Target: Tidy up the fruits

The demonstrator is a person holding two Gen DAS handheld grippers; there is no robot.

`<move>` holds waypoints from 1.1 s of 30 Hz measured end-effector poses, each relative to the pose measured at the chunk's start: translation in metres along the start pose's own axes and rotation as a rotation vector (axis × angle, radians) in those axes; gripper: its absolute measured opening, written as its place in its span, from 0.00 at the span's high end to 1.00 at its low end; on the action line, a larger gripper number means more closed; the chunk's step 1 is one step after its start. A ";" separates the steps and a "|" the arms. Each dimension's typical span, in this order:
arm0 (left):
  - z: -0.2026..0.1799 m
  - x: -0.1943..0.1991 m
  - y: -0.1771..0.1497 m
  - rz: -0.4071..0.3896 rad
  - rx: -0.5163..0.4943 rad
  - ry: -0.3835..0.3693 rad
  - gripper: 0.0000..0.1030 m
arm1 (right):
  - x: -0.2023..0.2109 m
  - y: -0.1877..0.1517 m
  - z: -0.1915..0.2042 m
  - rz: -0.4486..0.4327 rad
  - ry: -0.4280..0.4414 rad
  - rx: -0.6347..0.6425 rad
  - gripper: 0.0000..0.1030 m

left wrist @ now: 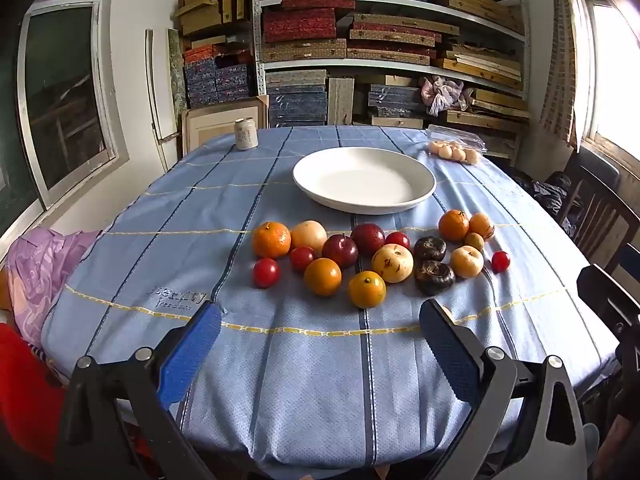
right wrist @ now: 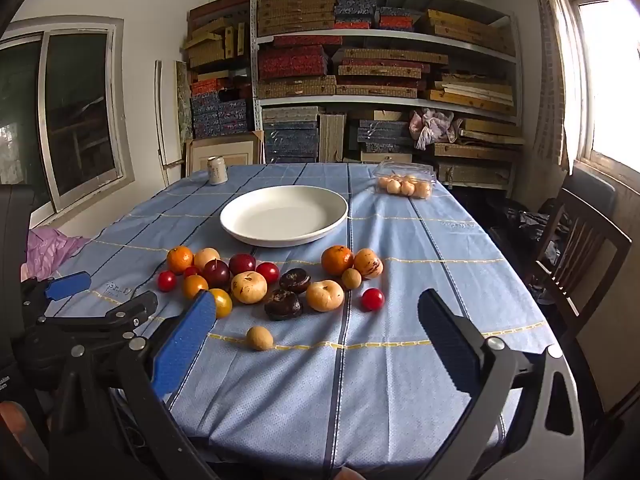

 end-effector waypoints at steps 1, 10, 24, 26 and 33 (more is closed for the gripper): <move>0.000 0.000 0.000 0.001 0.000 0.004 0.03 | 0.000 0.000 0.000 0.001 -0.001 0.001 0.04; -0.002 -0.001 0.000 0.010 0.014 0.011 0.03 | -0.001 -0.001 0.000 0.004 0.000 0.000 0.04; 0.004 -0.007 -0.004 0.015 0.013 0.006 0.03 | -0.005 -0.004 0.004 0.007 0.000 0.001 0.04; 0.005 -0.008 -0.005 0.017 0.013 0.007 0.03 | -0.005 -0.004 0.004 0.009 0.001 0.002 0.04; 0.005 -0.009 -0.006 0.012 0.016 0.008 0.03 | -0.009 -0.009 0.009 0.010 0.001 0.005 0.04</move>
Point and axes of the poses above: each gripper's, at about its wrist camera, not at the fingertips, and x roughly against the way its jaws point, z to its left, y to its top, the point moved 3 cm from there along -x, roughly the way its jaws point, and after that the axes turned 7 degrees about -y, right-handed, at the moved point
